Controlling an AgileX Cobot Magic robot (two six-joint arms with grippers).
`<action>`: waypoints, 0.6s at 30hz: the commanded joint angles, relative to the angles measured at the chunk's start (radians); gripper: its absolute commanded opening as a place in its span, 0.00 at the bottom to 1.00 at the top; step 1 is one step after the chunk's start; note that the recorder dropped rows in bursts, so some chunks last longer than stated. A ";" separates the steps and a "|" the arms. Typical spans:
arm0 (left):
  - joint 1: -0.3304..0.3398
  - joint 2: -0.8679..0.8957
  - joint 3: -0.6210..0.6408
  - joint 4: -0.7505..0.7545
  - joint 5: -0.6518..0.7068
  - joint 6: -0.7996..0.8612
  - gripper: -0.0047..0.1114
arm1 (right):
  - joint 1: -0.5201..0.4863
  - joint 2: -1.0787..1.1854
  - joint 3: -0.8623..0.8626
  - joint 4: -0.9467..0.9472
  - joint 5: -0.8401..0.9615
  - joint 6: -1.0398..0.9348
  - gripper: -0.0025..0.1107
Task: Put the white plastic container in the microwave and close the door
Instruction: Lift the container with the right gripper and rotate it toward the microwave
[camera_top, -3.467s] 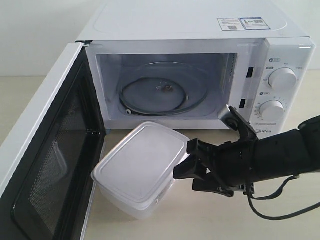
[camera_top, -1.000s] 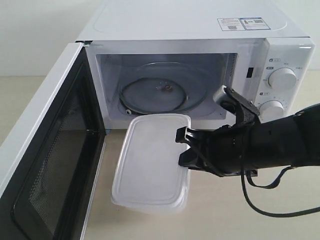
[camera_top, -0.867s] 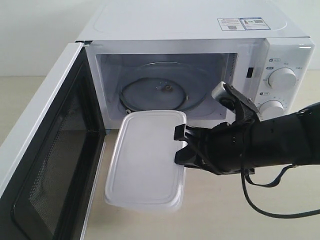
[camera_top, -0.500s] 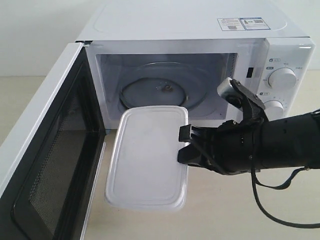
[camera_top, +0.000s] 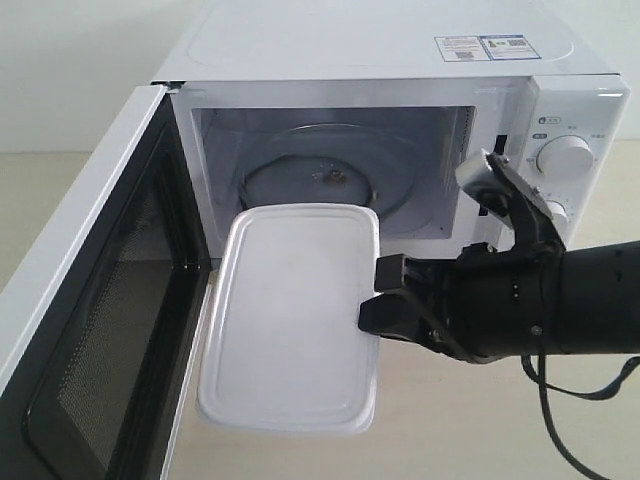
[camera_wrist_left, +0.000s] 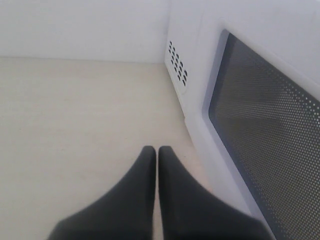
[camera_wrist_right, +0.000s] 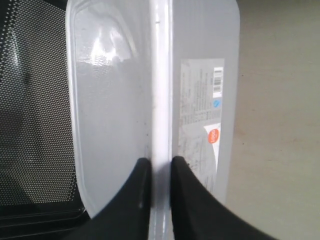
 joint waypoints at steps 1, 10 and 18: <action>0.002 -0.003 0.004 -0.003 -0.004 -0.012 0.07 | 0.001 -0.072 0.020 0.005 -0.015 0.018 0.02; 0.002 -0.003 0.004 -0.003 -0.004 -0.012 0.07 | 0.176 -0.075 0.011 0.005 -0.249 0.182 0.02; 0.002 -0.003 0.004 -0.003 -0.004 -0.012 0.07 | 0.307 -0.075 -0.002 -0.244 -0.446 0.585 0.02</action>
